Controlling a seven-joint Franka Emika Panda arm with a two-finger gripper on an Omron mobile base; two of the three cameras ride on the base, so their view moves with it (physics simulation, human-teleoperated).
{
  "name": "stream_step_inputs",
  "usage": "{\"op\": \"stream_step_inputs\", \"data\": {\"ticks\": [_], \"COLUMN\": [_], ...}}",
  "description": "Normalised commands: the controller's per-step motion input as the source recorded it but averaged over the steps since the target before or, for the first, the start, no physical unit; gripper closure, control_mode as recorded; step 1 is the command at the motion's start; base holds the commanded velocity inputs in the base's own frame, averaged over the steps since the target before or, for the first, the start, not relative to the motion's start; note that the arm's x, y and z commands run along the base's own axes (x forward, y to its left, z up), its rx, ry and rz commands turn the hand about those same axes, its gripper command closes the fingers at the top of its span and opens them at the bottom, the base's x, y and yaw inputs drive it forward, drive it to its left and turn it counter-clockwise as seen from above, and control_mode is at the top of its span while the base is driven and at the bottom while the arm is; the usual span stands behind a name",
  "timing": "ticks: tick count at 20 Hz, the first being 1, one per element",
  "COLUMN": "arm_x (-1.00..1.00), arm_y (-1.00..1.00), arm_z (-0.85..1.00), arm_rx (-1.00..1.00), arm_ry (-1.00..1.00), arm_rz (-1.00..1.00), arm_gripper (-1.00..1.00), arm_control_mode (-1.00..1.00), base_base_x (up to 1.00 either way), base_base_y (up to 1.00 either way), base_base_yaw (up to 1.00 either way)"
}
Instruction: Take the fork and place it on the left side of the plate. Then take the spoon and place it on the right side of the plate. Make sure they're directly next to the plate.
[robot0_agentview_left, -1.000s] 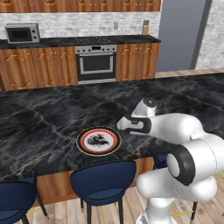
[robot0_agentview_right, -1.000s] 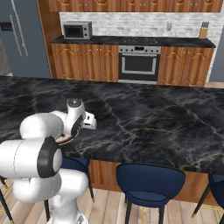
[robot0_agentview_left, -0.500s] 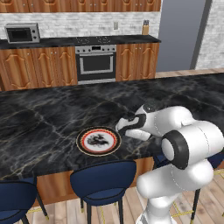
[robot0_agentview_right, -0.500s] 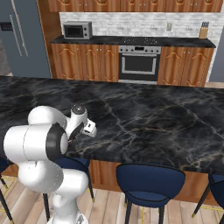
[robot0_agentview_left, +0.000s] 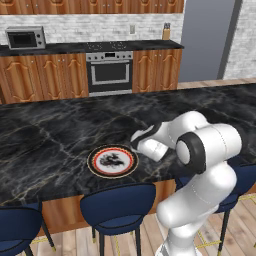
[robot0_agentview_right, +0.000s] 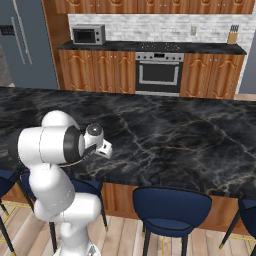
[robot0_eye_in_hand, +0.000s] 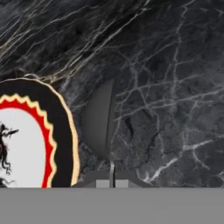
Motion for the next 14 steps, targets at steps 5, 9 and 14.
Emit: {"op": "stream_step_inputs", "data": {"ticks": [5,9,14], "arm_x": [0.36,0.41,0.44], "arm_y": [0.00,0.00,0.06], "arm_z": [-0.14,-0.11,-0.11], "arm_rx": [0.00,0.00,0.00], "arm_ry": [-0.04,0.00,0.00], "arm_rz": [0.00,0.00,0.00], "arm_gripper": [1.00,1.00,1.00], "arm_control_mode": [-1.00,-1.00,-1.00], "base_base_x": [0.00,0.00,0.00], "base_base_y": [0.00,0.00,0.00], "base_base_yaw": [0.00,0.00,0.00]}}
